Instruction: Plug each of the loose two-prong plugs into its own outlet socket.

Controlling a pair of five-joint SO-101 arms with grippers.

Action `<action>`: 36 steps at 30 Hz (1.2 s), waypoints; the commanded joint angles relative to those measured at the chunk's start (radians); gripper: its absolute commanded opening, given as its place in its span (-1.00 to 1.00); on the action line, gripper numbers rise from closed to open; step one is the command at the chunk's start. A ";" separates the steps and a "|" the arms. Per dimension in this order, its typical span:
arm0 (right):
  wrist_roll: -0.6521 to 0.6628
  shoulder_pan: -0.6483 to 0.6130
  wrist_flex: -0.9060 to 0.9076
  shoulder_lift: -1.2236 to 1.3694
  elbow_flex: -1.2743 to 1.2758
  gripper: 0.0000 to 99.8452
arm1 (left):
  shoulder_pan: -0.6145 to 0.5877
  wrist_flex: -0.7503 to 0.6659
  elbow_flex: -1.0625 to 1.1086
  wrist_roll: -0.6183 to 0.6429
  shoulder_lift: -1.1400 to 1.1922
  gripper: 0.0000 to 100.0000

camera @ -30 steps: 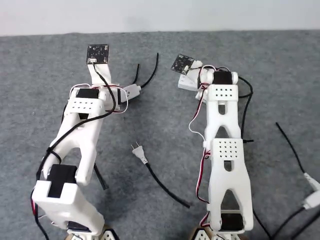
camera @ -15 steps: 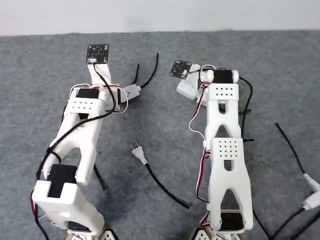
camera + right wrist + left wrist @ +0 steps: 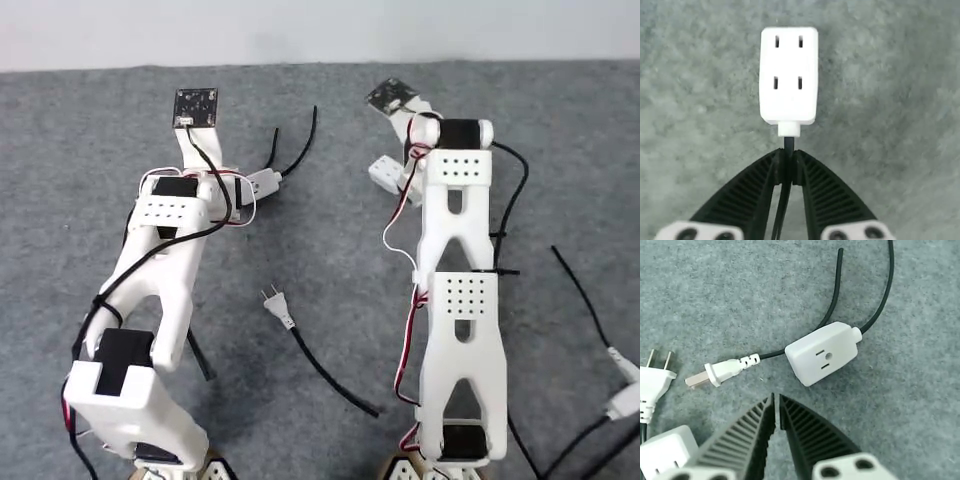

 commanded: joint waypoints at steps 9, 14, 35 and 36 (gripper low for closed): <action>-0.483 -0.031 0.039 -0.493 0.744 -0.98 | 0.003 0.020 -0.051 0.009 -0.006 -0.97; -0.626 -0.101 0.024 -0.572 0.980 -0.98 | 0.003 0.020 -0.051 0.009 -0.008 -0.97; -0.775 -0.217 -0.648 -1.457 2.183 -0.56 | 0.026 0.135 -0.053 0.015 -0.017 -0.97; -0.775 -0.217 -0.647 -1.452 2.183 -0.56 | 0.026 0.141 -0.053 0.014 -0.017 -0.97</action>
